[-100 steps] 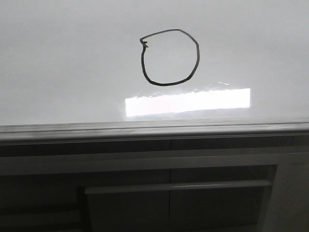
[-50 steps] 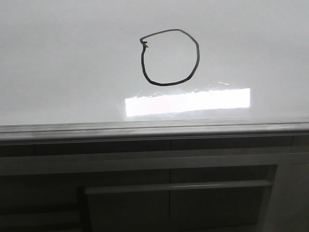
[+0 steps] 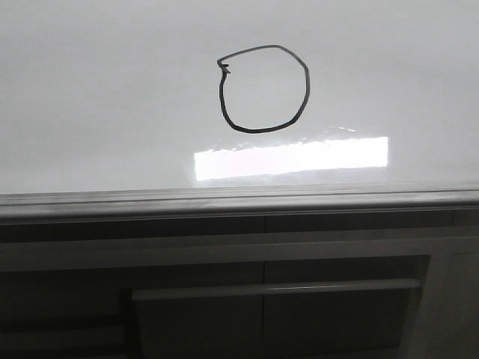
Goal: Write number 0 on whiteboard
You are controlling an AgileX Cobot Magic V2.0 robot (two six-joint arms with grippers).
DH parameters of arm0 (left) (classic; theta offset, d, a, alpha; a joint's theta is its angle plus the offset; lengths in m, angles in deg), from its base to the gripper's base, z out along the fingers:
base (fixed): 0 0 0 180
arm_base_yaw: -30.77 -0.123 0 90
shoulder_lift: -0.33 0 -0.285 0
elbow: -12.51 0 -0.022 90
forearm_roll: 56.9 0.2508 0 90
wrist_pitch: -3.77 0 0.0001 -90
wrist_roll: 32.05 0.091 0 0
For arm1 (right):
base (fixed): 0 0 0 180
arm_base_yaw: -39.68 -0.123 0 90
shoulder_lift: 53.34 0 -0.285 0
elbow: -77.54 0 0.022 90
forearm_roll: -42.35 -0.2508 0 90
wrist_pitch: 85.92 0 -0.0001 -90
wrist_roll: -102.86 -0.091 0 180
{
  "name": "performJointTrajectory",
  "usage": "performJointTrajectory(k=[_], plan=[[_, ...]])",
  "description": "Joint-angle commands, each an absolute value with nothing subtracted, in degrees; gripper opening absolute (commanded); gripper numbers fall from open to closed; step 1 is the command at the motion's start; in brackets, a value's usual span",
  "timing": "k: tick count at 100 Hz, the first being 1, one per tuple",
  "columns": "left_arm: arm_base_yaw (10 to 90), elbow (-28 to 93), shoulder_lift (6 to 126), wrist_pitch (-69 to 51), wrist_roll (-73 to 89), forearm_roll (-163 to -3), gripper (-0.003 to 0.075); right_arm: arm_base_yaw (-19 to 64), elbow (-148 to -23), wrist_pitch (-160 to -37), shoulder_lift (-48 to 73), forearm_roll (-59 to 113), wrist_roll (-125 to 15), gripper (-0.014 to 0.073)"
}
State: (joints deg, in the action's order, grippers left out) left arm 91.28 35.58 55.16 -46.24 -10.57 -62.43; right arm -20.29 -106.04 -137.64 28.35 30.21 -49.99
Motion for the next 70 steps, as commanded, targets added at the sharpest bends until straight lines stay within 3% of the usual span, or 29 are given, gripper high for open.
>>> performJointTrajectory(k=[1,21,29,40,60,70], plan=[[91.44,34.76,55.05,-40.61,-12.6,-62.95,-0.002,-17.67,-107.86,-134.71,23.88,30.16,-49.52,0.0428],[91.44,37.74,54.94,-32.0,-22.54,-56.9,-0.002,-9.0,-107.75,-136.49,16.58,30.28,-49.52,0.0327],[91.19,39.84,54.94,-26.62,-30.67,-50.41,-0.002,-5.19,-106.28,-137.61,12.91,30.28,-49.52,0.0195],[88.73,42.52,54.94,-21.01,-46.97,-40.27,-0.002,-1.9,-100.97,-137.09,6.79,30.28,-49.52,-0.0071],[76.9,45.38,55.06,-18.18,-88.46,-11.16,-0.002,-0.99,-85.69,-134.12,-5.97,30.36,-53.3,-0.0067],[70.85,45.74,55.73,-14.44,-94.95,-6.14,-0.002,-0.99,-77.89,-129.49,-11.91,30.36,-55.1,-0.0067]])
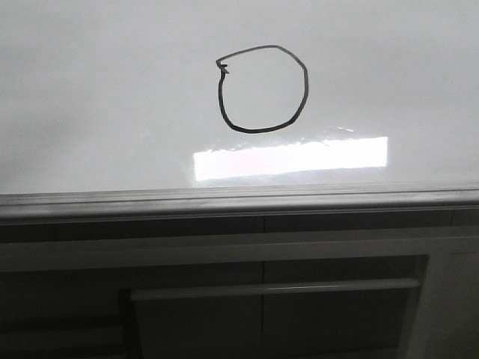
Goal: Write number 0 on whiteboard
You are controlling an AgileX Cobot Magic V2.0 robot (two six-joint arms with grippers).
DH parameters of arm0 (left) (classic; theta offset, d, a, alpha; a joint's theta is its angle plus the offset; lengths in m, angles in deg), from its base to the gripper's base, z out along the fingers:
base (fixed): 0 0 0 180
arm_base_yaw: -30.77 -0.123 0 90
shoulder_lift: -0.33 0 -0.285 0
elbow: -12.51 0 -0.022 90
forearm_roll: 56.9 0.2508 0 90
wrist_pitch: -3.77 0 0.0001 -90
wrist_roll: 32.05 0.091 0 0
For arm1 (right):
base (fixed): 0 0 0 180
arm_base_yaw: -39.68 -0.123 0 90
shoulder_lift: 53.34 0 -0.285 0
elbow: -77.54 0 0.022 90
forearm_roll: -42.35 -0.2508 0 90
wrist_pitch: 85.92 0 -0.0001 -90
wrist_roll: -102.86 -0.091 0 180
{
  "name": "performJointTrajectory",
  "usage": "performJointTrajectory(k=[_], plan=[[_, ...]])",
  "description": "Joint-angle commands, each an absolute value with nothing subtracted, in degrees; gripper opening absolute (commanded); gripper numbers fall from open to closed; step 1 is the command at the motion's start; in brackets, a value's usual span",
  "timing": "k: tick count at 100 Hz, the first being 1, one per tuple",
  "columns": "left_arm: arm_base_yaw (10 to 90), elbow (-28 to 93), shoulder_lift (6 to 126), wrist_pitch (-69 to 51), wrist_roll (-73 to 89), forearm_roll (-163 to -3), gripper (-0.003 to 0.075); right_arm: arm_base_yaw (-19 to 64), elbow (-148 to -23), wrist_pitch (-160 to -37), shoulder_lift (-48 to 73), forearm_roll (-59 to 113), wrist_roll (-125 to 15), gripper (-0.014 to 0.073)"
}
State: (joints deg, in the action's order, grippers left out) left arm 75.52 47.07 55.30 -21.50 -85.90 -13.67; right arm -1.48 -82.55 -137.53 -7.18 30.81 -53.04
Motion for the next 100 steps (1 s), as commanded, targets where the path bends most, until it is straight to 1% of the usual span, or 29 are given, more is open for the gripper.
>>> performJointTrajectory(k=[1,11,18,32,66,83,100], plan=[[70.48,45.74,55.94,-13.52,-94.95,-6.3,-0.002,-0.99,-77.38,-128.77,-12.31,30.36,-55.13,-0.0067],[66.42,45.74,58.69,-7.17,-94.95,-8.15,-0.002,-0.99,-70.82,-123.62,-17.55,29.76,-55.69,-0.0067],[65.8,45.74,61.45,-4.96,-94.95,-9.87,-0.002,-0.99,-67.96,-121.57,-19.89,28.8,-56.37,-0.0067],[65.9,45.74,67.96,-3.05,-94.95,-12.84,-0.002,-0.99,-65.33,-121.44,-22.08,28.48,-58.69,-0.0067],[65.78,45.54,79.57,1.37,-94.95,-13.24,-0.002,-0.99,-65.08,-121.89,-22.13,28.36,-59.54,-0.0067],[65.66,45.54,82.74,2.03,-96.47,-13.53,-0.002,-0.99,-65.08,-121.89,-22.13,28.27,-59.69,-0.0067],[62.68,45.54,84.5,4.73,-97.94,-16.18,-0.002,-0.99,-65.08,-121.89,-22.13,28.27,-60.33,-0.0067]])
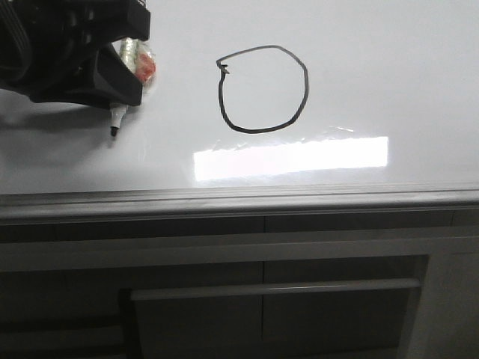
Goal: Write number 0 on whiteboard
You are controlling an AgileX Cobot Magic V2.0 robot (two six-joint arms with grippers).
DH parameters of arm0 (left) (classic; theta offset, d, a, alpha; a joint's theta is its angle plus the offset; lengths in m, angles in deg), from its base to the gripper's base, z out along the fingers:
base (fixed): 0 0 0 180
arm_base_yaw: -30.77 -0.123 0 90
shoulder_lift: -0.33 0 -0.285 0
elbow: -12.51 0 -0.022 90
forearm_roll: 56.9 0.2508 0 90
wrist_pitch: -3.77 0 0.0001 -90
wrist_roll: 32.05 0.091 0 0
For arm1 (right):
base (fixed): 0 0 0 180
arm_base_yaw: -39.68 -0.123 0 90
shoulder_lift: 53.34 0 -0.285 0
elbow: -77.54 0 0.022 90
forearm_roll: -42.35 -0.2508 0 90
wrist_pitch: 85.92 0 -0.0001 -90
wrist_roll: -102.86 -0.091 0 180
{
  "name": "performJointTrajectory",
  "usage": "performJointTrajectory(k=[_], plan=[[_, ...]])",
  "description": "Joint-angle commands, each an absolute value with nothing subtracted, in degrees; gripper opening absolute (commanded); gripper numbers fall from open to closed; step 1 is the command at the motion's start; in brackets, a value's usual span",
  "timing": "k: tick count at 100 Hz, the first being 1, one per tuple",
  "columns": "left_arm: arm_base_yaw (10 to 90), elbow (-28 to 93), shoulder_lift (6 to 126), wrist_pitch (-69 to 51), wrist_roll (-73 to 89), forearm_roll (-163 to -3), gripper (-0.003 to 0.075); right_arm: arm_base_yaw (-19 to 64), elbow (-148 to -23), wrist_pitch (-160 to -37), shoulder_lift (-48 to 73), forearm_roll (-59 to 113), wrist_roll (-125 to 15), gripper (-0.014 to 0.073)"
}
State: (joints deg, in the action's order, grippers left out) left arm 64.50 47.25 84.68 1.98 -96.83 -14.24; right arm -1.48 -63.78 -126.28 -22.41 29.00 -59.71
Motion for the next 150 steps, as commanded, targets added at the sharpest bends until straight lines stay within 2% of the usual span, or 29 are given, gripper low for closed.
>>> performJointTrajectory(k=[1,20,46,53,70,80,108,117,150], plan=[[62.52,45.54,84.64,4.95,-97.94,-16.2,-0.002,-0.99,-65.08,-121.89,-22.13,28.23,-60.33,-0.0067],[59.25,45.54,85.53,6.93,-97.94,-17.84,-0.002,-0.99,-65.08,-121.89,-22.13,28.14,-60.54,-0.0067],[59.15,45.54,85.53,6.82,-97.94,-17.61,-0.0006,-0.99,-65.08,-121.89,-22.13,28.11,-60.54,-0.0067],[59.15,45.54,85.53,6.56,-97.94,-17.61,0.0063,-0.99,-65.08,-121.89,-22.13,28.11,-60.54,-0.0067],[59.15,45.54,85.53,4.51,-97.94,-17.61,0.0362,-0.99,-65.08,-121.89,-22.03,28.11,-60.62,-0.0067],[59.15,45.54,85.53,3.77,-97.94,-17.61,0.0446,-0.99,-65.08,-121.78,-22.03,28.11,-60.62,-0.0067],[59.25,45.54,84.61,0.12,-97.94,-17.61,0.0475,-0.99,-65.08,-121.47,-22.03,28.01,-60.62,-0.0067],[59.38,45.54,82.32,-1.86,-97.94,-17.61,0.0496,-0.99,-65.08,-121.47,-22.03,28.01,-60.62,-0.0067],[59.38,45.54,70.34,-11.89,-97.94,-17.61,0.0494,-0.99,-65.08,-115.68,-22.03,28.01,-60.62,-0.0069]])
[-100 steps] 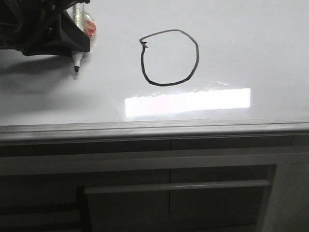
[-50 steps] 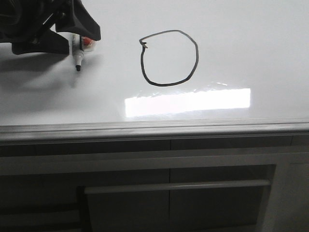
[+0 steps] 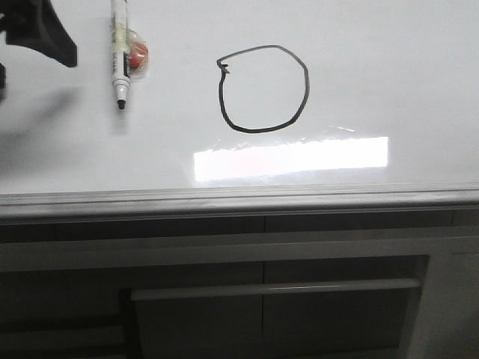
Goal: Write number 0 on whiteboard
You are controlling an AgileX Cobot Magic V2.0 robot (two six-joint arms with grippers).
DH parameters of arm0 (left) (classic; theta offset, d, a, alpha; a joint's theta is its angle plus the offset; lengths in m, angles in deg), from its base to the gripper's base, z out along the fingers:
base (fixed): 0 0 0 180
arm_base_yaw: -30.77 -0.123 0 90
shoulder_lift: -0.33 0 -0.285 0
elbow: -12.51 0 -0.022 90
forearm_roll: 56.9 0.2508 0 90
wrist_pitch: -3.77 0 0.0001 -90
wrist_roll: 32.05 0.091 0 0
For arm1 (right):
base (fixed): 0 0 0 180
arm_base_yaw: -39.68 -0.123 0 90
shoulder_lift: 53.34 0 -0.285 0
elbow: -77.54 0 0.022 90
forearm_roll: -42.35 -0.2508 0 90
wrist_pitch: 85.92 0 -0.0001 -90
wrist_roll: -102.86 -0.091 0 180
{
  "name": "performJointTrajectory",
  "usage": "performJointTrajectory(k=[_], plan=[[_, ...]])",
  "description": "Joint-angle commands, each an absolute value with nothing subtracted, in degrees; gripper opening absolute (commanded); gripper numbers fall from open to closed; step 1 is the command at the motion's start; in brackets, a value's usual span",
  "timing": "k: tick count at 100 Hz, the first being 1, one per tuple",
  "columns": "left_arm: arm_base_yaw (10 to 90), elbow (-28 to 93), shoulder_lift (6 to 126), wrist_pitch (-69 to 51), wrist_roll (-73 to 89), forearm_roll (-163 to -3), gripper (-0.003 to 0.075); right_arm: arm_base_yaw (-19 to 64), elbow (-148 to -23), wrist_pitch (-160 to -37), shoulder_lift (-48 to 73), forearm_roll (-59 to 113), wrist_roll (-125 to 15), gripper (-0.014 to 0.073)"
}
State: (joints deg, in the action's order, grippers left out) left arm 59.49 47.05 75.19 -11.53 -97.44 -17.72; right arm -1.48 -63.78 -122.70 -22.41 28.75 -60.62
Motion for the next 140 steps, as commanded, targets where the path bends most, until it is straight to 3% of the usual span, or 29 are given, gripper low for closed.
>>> performJointTrajectory(k=[1,13,20,38,55,64,140], plan=[[59.38,45.54,69.62,-11.89,-97.94,-17.61,0.0494,-0.99,-65.08,-115.32,-22.03,28.01,-60.62,-0.0069],[59.96,45.76,62.4,-11.77,-96.86,-17.44,0.0475,-0.99,-65.08,-113.24,-22.03,28.58,-60.62,-0.0069],[61.51,45.76,57.52,-11.77,-93.51,-17.34,0.0395,-0.99,-65.08,-112.17,-22.03,30.39,-60.62,-0.0068],[68.98,48.67,45.55,-11.88,-83.22,-17.19,-0.002,-0.99,-62.48,-102.5,-22.13,34.44,-60.62,-0.0068],[74.2,54.67,36.74,-11.88,-81.21,-17.1,-0.002,-0.99,-56.03,-82.76,-22.13,34.28,-60.62,-0.0069],[75.7,57.77,33.62,-11.88,-81.21,-17.63,-0.002,-0.99,-53.79,-78.31,-22.13,34.15,-60.62,-0.0069],[76.57,61.71,31.68,-11.48,-81.21,-17.85,-0.002,-0.99,-53.27,-78.32,-22.13,34.15,-60.62,-0.0069]])
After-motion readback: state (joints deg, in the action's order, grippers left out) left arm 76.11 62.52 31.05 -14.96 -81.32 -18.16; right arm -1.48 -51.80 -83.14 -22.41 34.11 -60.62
